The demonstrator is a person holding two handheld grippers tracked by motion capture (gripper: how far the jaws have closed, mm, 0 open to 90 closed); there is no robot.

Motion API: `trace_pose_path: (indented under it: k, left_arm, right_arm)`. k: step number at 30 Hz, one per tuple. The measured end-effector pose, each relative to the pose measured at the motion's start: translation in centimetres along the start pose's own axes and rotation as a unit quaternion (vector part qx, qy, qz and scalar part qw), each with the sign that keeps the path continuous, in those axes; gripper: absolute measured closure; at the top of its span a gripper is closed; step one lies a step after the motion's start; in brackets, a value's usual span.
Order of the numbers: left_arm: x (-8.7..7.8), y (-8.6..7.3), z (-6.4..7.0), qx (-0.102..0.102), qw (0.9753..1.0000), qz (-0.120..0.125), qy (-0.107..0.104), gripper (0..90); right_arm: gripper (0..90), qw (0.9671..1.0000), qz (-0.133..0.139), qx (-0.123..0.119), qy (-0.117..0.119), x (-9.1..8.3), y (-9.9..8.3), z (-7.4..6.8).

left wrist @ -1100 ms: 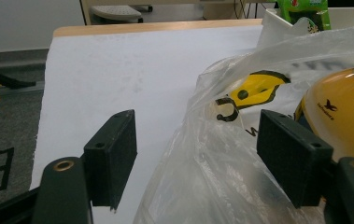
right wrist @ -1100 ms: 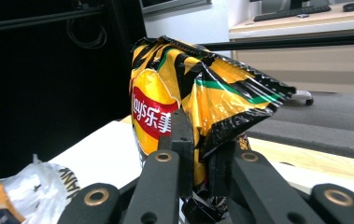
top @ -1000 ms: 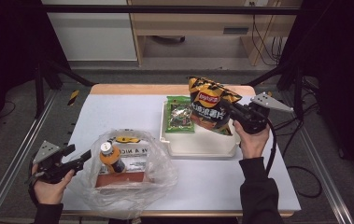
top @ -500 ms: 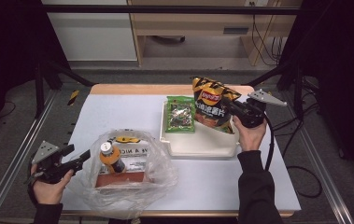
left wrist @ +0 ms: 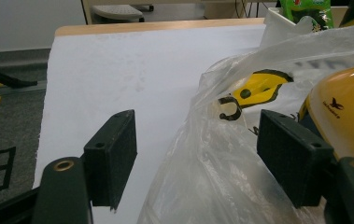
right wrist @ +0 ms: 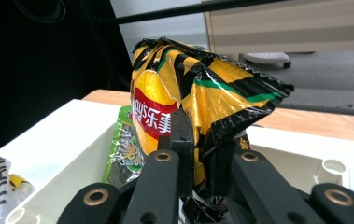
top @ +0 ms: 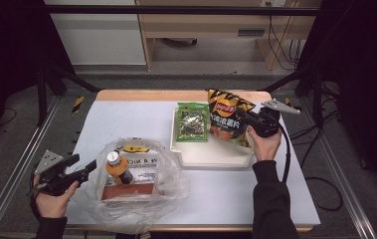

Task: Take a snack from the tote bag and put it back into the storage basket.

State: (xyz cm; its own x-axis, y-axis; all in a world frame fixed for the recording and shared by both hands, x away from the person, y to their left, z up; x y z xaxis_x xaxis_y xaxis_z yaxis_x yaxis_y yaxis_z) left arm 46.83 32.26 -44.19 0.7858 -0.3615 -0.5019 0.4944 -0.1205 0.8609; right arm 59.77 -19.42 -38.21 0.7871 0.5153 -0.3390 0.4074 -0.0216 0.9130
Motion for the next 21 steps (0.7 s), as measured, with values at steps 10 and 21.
trace_pose_path:
  k: [10,21]
  left_arm:
    - [0.0,-0.1,0.0,-0.002,1.0,0.0,-0.001,28.3]
    - [0.3,-0.2,0.0,0.0,1.0,-0.004,0.0,28.3]
  right_arm:
    - [84.2,0.9999,-0.009,0.007,-0.001,1.2,-0.5,0.5]
    - [77.9,0.9995,-0.008,0.008,-0.029,2.3,-0.7,2.1]
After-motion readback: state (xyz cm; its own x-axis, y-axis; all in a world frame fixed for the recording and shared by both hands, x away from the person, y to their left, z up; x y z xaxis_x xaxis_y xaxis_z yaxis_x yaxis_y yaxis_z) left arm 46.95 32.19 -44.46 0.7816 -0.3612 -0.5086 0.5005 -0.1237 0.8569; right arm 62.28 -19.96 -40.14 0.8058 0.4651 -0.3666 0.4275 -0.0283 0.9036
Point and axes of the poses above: each handheld gripper's, and its own axes: x roughly forward along the jaws, y roughly out of its top, z roughly to its right, the point moved 6 cm from there along x, roughly forward along the jaws, and after that the axes turned 4 degrees about -z, right-handed, at the moved point
